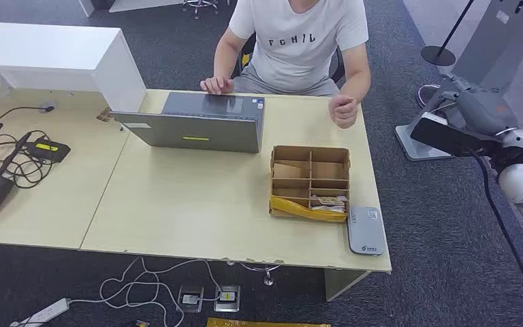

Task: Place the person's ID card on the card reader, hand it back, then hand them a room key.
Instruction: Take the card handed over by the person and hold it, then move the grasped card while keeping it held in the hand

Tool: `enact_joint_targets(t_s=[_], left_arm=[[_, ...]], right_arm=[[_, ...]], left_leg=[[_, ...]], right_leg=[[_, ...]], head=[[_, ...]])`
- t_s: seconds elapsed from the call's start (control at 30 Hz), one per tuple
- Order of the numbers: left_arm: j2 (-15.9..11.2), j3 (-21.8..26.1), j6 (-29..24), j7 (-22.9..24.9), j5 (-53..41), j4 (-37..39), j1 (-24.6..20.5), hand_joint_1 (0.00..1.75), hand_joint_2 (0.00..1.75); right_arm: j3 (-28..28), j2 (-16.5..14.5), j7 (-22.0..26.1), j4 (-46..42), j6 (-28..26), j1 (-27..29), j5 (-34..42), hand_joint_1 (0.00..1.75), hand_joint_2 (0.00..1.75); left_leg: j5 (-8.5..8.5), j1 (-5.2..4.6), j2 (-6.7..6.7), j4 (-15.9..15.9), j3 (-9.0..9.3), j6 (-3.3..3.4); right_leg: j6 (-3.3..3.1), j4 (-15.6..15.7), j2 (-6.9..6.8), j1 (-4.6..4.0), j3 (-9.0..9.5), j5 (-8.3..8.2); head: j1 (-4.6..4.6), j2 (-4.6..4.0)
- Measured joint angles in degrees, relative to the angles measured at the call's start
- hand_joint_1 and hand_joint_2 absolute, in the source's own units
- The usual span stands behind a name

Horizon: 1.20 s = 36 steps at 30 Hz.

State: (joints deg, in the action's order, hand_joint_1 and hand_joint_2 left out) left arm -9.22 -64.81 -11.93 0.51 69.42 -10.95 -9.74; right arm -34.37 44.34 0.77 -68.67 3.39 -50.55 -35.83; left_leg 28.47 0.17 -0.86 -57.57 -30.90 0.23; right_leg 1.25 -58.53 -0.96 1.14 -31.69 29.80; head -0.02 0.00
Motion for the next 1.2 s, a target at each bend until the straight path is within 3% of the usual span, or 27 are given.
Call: enact_joint_targets(t_s=[0.37,0.77,1.2], left_arm=[[0.01,0.00,-0.44,0.13,0.00,0.00,0.00,0.00,0.00],[0.00,0.00,-0.70,0.77,-0.03,0.00,0.03,0.00,0.00],[0.09,0.00,-2.29,1.84,0.47,0.00,0.04,0.00,0.00]], right_arm=[[-0.20,-1.35,0.67,0.01,-0.77,2.94,-0.29,1.75,1.75],[-0.13,-0.87,-1.30,-1.79,-1.69,10.92,2.09,1.75,1.75],[0.33,0.77,-4.60,-10.34,-3.82,25.41,5.07,1.75,1.75]], left_leg=[[0.00,0.00,0.00,0.00,0.01,0.00],[0.00,0.01,0.00,0.00,0.02,0.00],[0.03,0.04,0.05,0.01,0.03,-0.04]], right_leg=[[0.00,0.00,-0.01,-0.01,0.00,0.00],[0.00,0.01,0.00,-0.01,-0.01,0.00],[0.00,0.01,0.04,-0.03,0.00,0.00]], head=[[0.00,0.00],[0.00,0.00],[0.01,0.00]])
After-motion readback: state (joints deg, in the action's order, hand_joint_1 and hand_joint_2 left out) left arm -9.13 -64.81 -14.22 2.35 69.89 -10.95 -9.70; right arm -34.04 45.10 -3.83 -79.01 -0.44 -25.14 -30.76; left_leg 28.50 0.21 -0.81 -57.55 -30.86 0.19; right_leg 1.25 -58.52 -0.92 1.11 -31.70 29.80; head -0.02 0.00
